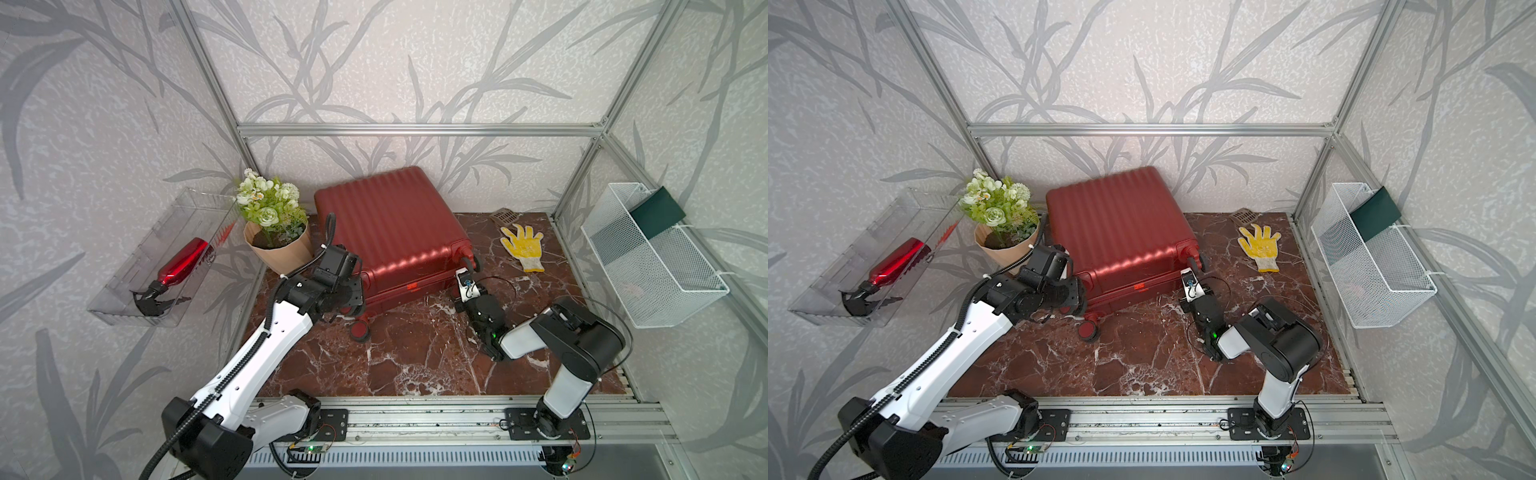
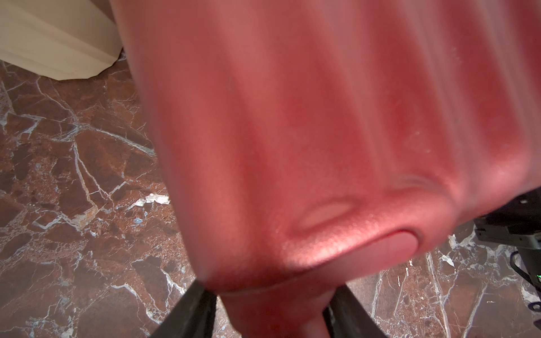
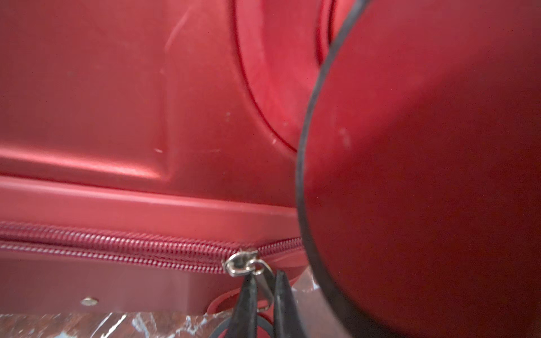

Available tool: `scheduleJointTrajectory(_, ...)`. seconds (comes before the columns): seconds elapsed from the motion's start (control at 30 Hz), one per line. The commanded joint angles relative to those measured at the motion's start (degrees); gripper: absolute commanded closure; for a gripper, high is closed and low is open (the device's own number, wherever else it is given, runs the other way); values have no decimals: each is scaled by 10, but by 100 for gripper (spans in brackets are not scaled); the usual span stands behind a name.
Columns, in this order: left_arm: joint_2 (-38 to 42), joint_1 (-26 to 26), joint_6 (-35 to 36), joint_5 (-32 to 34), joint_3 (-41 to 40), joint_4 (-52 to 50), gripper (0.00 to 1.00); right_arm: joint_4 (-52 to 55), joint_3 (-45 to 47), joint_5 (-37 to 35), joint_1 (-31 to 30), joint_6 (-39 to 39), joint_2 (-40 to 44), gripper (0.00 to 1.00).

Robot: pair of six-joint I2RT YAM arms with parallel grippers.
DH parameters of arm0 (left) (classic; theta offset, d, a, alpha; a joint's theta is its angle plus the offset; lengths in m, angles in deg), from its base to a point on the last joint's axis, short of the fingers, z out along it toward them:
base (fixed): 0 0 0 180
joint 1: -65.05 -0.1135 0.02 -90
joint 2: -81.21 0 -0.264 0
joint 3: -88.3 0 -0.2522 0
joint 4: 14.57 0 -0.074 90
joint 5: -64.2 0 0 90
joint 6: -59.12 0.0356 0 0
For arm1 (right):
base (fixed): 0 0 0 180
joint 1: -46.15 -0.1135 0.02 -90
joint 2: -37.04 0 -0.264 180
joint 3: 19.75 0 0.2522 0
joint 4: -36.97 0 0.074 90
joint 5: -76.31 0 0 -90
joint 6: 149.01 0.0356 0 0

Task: Open the suitcase zippers
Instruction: Adjust the suitcase at the center of the board.

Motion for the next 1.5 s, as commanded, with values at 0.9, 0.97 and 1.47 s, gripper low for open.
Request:
scheduleJointTrajectory(0.9,-142,-49,-39,183,101,1,100,-73,109,-90,-24,-297,151,100)
scheduleJointTrajectory(0.97,-152,-50,-42,184,107,-1,100,-74,111,-98,-32,-275,167,100)
scheduleJointTrajectory(1.47,-234,-101,-98,124,115,29,100,-74,111,126,5,-137,285,100)
